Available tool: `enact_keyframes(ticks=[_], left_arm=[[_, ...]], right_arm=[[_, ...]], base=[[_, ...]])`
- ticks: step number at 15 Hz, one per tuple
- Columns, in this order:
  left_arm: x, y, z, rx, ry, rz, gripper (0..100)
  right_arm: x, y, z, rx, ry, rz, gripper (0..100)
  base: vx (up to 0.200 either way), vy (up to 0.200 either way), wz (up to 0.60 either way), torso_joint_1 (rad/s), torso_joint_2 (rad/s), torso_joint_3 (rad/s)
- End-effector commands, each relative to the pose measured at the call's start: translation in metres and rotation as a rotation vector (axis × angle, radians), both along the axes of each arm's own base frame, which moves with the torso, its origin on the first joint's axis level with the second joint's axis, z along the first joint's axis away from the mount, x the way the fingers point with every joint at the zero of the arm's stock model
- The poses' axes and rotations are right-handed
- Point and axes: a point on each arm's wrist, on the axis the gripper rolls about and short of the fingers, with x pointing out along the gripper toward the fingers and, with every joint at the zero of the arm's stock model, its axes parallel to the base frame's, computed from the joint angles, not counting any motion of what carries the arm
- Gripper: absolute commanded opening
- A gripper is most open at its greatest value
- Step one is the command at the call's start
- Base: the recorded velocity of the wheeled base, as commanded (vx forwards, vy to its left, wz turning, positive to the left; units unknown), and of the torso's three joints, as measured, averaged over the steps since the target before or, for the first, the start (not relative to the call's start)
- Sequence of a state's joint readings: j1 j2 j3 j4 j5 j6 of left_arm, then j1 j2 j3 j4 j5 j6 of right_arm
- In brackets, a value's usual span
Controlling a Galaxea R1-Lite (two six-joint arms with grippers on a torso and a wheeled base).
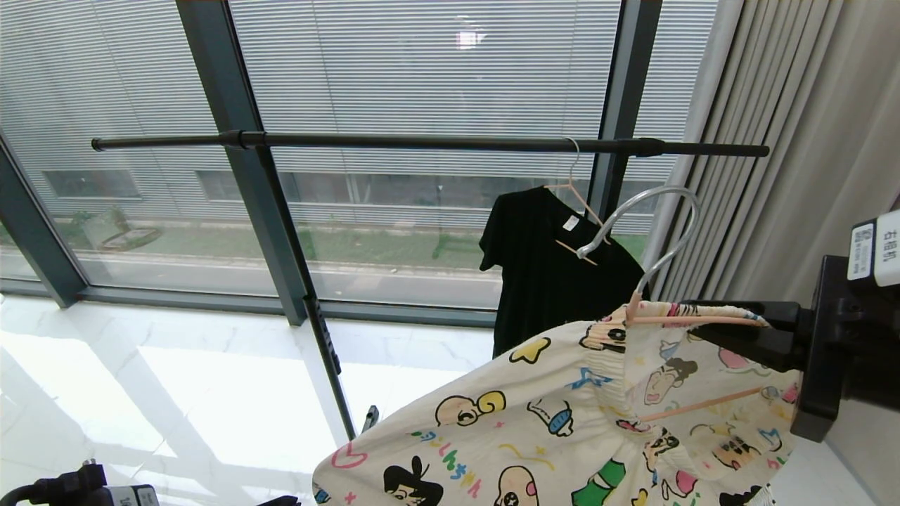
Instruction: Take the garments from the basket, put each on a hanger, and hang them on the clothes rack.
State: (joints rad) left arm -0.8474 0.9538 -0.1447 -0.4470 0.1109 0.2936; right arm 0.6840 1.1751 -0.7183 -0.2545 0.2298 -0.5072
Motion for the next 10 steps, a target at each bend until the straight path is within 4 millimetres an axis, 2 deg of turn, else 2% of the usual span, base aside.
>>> enact_keyframes(ticks=[1, 7, 10], left_arm=[[0.002, -0.001, 0.006, -0.021, -0.015, 0.014, 100], [0.003, -0.003, 0.012, -0.035, -0.026, 0.008, 100], [0.013, -0.015, 0.019, -0.035, -0.008, 0.013, 100]], right_arm=[[0.001, -0.001, 0.0, 0.0, 0.002, -0.007, 0], [0.004, -0.003, -0.002, -0.003, 0.008, -0.026, 0], [0.004, -0.003, 0.0, 0.0, 0.005, -0.023, 0]], base=[[0.0, 0.0, 0.0, 0.0, 0.0, 0.0], [0.0, 0.0, 0.0, 0.0, 0.0, 0.0], [0.0, 0.0, 0.0, 0.0, 0.0, 0.0]])
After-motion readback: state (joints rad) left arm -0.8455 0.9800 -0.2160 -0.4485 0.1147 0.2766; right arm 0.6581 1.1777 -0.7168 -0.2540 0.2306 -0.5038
